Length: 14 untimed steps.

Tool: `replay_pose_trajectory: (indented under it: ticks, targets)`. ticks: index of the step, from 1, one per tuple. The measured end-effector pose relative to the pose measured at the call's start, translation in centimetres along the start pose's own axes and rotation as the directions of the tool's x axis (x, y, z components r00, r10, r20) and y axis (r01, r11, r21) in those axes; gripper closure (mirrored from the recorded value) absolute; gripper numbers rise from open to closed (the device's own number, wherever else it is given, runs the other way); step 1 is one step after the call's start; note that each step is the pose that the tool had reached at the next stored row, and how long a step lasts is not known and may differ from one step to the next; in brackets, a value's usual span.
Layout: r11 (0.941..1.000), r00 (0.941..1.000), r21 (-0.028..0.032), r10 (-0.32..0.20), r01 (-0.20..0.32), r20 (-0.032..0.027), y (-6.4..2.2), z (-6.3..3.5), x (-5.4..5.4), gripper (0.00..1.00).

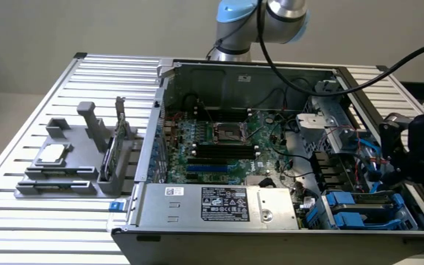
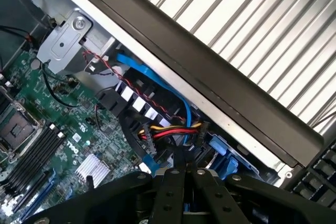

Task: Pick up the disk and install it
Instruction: 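Insert the first disk wire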

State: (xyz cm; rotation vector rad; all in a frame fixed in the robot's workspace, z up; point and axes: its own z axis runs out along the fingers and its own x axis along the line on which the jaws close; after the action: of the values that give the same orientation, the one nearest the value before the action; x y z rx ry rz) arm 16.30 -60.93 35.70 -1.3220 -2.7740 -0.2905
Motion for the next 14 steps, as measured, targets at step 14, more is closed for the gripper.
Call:
replay_pose_trajectory:
  ticks: [14]
  targets:
    - [0.9992,0.9992,-0.0093,0.039,-0.039,0.0001,0.21,1.12,-0.7,0.69]
